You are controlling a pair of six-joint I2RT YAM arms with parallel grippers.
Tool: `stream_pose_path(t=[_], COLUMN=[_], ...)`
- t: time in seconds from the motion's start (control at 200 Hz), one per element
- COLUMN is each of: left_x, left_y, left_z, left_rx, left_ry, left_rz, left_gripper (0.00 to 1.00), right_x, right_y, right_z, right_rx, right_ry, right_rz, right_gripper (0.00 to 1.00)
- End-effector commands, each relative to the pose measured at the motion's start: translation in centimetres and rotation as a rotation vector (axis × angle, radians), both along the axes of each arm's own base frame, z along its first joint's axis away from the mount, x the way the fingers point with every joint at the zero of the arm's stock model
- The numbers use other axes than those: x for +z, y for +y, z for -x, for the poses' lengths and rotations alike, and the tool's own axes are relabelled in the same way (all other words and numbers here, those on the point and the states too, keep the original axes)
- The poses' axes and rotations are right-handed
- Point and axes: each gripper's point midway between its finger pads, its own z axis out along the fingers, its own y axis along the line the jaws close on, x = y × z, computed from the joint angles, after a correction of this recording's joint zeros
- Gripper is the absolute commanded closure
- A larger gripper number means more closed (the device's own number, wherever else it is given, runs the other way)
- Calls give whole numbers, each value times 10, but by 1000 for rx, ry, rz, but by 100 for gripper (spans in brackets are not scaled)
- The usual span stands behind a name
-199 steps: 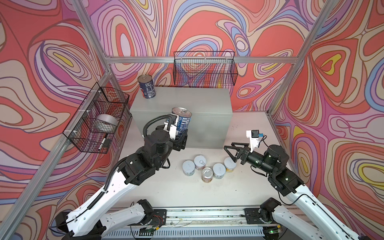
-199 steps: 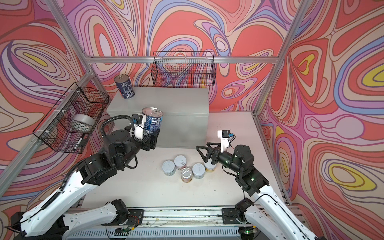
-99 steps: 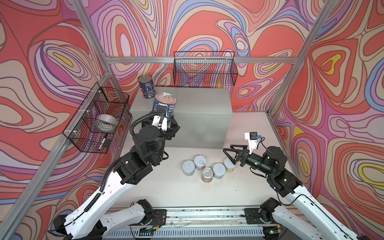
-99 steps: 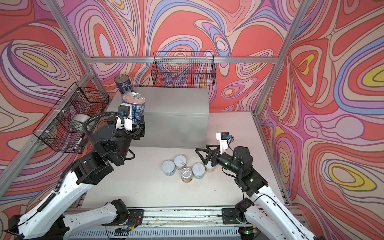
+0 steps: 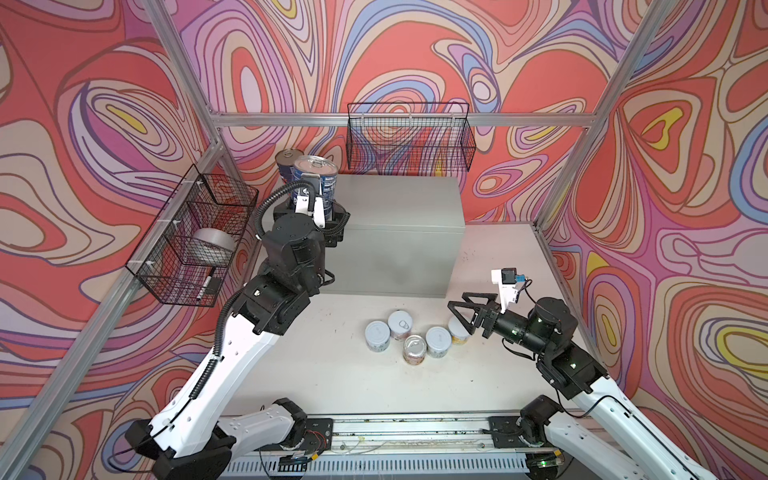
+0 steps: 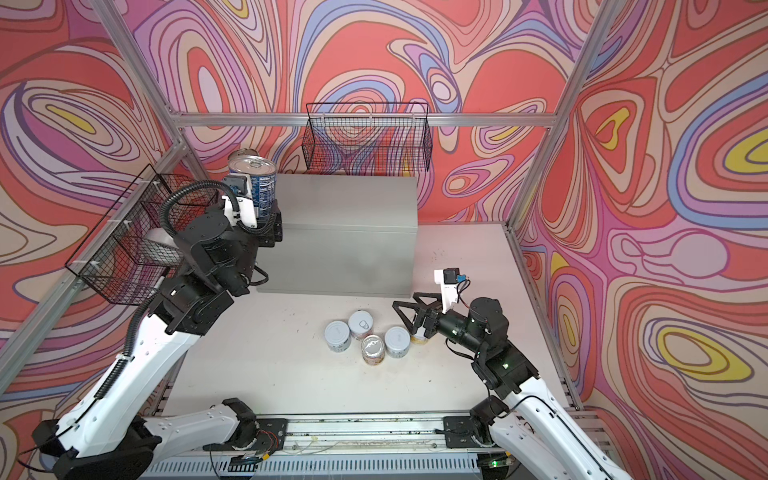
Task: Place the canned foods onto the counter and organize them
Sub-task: 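Raise the soup can with the left gripper over the grey cabinet top, then lower the soup can beside the dark-blue can on the cabinet top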
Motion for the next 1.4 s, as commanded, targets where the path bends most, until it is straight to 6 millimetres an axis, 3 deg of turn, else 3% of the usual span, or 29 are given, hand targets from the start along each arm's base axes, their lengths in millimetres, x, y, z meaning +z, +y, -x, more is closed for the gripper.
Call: stream_pose_path(t=[0.0,0.29,0.586,0.821,1.247,1.397], left_x=[50,34,25,14,-23,-33], left_y=[6,4,-14,-28,-23,-31], left_z=[2,-44,-85,-109,-149,-162], left_rx=[-65,-92,-177,-231,-238,-267], left_ry=[-149,-108,-100,-101,-74,-58], left_rz=[137,175,159,135,142,134], left_gripper=[60,60,61,62,62,62], right_x=[-6,-9,-15,-17,-27,-30], right_y=[-1,0,-1,-2,-5,-5], right_z=[2,0,-3,-6,-13,-15], right_rx=[-2,-4,-19,-31,-66,-78], right_ry=[-1,4,31,44,72,80], right_rz=[19,31,16,18,43,44], right_gripper=[4,4,4,4,4,4])
